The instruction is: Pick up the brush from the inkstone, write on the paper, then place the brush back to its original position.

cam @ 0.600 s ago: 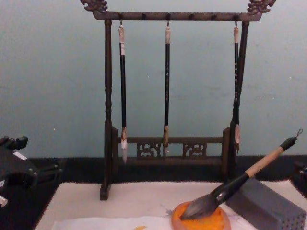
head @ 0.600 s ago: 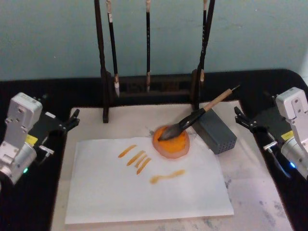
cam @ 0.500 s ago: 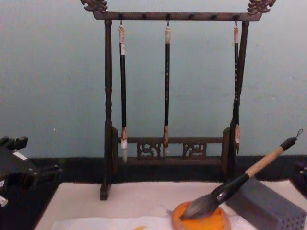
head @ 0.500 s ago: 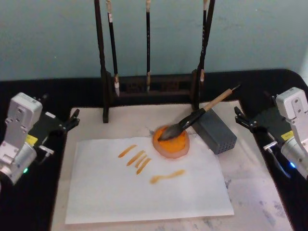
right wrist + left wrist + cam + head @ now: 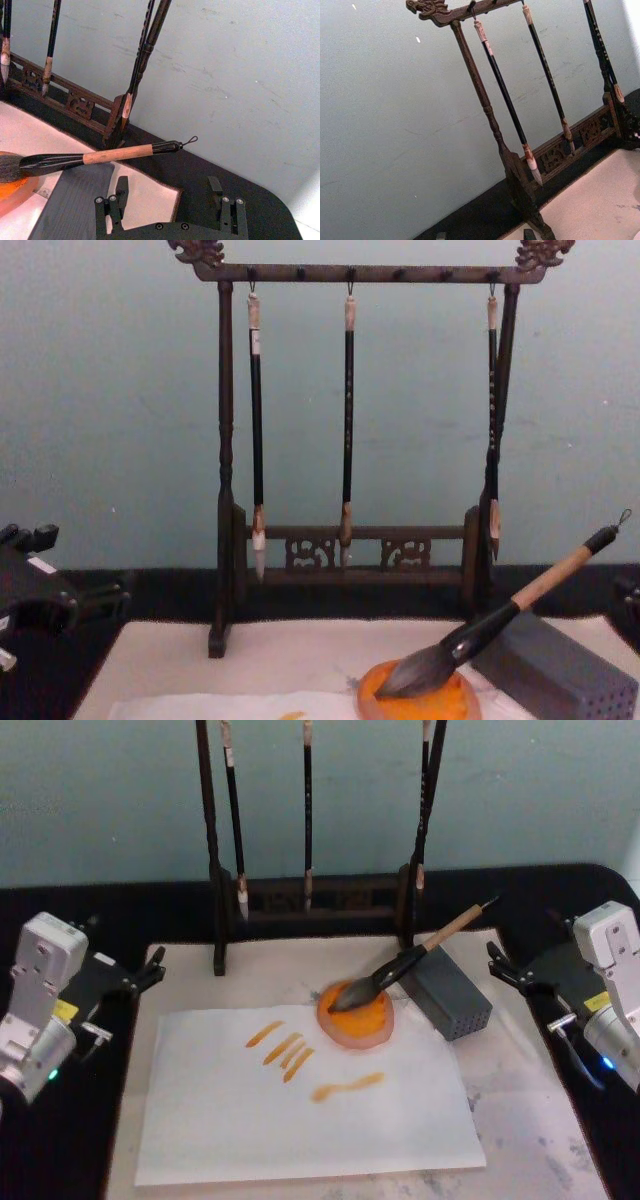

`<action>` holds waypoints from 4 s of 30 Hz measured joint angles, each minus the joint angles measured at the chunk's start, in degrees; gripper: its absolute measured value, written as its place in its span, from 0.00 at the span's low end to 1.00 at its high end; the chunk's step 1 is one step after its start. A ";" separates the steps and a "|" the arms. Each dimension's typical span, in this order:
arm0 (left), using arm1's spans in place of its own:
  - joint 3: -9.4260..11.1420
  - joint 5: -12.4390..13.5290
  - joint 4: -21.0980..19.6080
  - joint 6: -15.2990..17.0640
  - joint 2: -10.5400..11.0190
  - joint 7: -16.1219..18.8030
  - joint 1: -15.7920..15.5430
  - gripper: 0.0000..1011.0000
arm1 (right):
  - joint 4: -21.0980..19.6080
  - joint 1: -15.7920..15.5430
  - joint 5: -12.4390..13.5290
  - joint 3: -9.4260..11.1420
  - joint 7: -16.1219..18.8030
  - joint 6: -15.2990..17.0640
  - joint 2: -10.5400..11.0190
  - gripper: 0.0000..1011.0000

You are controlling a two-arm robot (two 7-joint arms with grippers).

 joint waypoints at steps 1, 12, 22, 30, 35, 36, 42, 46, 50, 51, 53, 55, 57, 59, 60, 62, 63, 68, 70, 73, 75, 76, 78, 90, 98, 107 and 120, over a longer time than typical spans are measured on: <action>0.00 0.00 0.00 0.00 0.00 0.00 0.00 0.99 | 0.00 0.00 0.00 0.00 0.00 0.00 0.00 0.99; 0.00 0.00 0.00 0.00 0.00 0.00 0.00 0.99 | 0.00 0.00 0.00 0.00 0.00 0.00 0.00 0.99; 0.00 0.00 0.00 0.00 0.00 0.00 0.00 0.99 | 0.00 0.00 0.00 0.00 0.00 0.00 0.00 0.99; 0.00 0.00 0.00 0.00 0.00 0.00 0.00 0.99 | 0.00 0.00 0.00 0.00 0.00 0.00 0.00 0.99; 0.00 0.00 0.00 0.00 0.00 0.00 0.00 0.99 | 0.00 0.00 0.00 0.00 0.00 0.00 0.00 0.99; 0.00 0.00 0.00 0.00 0.00 0.00 0.00 0.99 | 0.00 0.00 0.00 0.00 0.00 0.00 0.00 0.99; 0.00 0.00 0.00 0.00 0.00 0.00 0.00 0.99 | 0.00 0.00 0.00 0.00 0.00 0.00 0.00 0.99; 0.00 0.00 0.00 0.00 0.00 0.00 0.00 0.99 | 0.00 0.00 0.00 0.00 0.00 0.00 0.00 0.99; 0.00 0.00 0.00 0.00 0.00 0.00 0.00 0.99 | 0.00 0.00 0.00 0.00 0.00 0.00 0.00 0.99; 0.00 0.00 0.00 0.00 0.00 0.00 0.00 0.99 | 0.00 0.00 0.00 0.00 0.00 0.00 0.00 0.99; 0.00 0.00 0.00 0.00 0.00 0.00 0.00 0.99 | 0.00 0.00 0.00 0.00 0.00 0.00 0.00 0.99; 0.00 0.00 0.00 0.00 0.00 0.00 0.00 0.99 | 0.00 0.00 0.00 0.00 0.00 0.00 0.00 0.99; 0.00 0.00 0.00 0.00 0.00 0.00 0.00 0.99 | 0.00 0.00 0.00 0.00 0.00 0.00 0.00 0.99; 0.00 0.00 0.00 0.00 0.00 0.00 0.00 0.99 | 0.00 0.00 0.00 0.00 0.00 0.00 0.00 0.99; 0.00 0.00 0.00 0.00 0.00 0.00 0.00 0.99 | 0.00 0.00 0.00 0.00 0.00 0.00 0.00 0.99; 0.00 0.00 0.00 0.00 0.00 0.00 0.00 0.99 | 0.00 0.00 0.00 0.00 0.00 0.00 0.00 0.99; 0.00 0.00 0.00 0.00 0.00 0.00 0.00 0.99 | 0.00 0.00 0.00 0.00 0.00 0.00 0.00 0.99; 0.00 0.00 0.00 0.00 0.00 0.00 0.00 0.99 | 0.00 0.00 0.00 0.00 0.00 0.00 0.00 0.99; 0.00 0.00 0.00 0.00 0.00 0.00 0.00 0.99 | 0.00 0.00 0.00 0.00 0.00 0.00 0.00 0.99; 0.00 0.00 0.00 0.00 0.00 0.00 0.00 0.99 | 0.00 0.00 0.00 0.00 0.00 0.00 0.00 0.99; 0.00 0.00 0.00 0.00 0.00 0.00 0.00 0.99 | 0.01 0.00 0.00 0.05 0.04 0.00 -0.05 0.99; 0.00 0.00 0.00 0.00 0.00 0.00 0.00 0.99 | 0.01 -0.03 0.00 0.27 0.34 0.00 -0.16 0.99; 0.00 0.00 0.00 0.00 0.00 0.00 0.00 0.99 | -0.07 -0.24 0.14 0.75 0.94 0.05 -0.34 0.99; 0.00 0.00 0.00 0.00 0.00 0.00 0.00 0.99 | -2.25 -2.02 7.63 4.61 6.87 3.33 -1.69 0.99; 0.00 0.00 0.00 0.00 0.00 0.00 0.00 0.99 | -3.44 -3.33 18.11 9.28 11.66 9.34 -4.44 0.99; 0.00 0.00 0.00 0.00 0.00 0.00 0.00 0.99 | -3.21 -3.76 30.57 14.91 13.96 18.61 -9.23 0.99; 0.00 0.00 0.00 0.00 0.00 0.00 0.00 0.99 | 0.79 -1.03 39.95 16.11 13.91 23.75 -12.14 0.99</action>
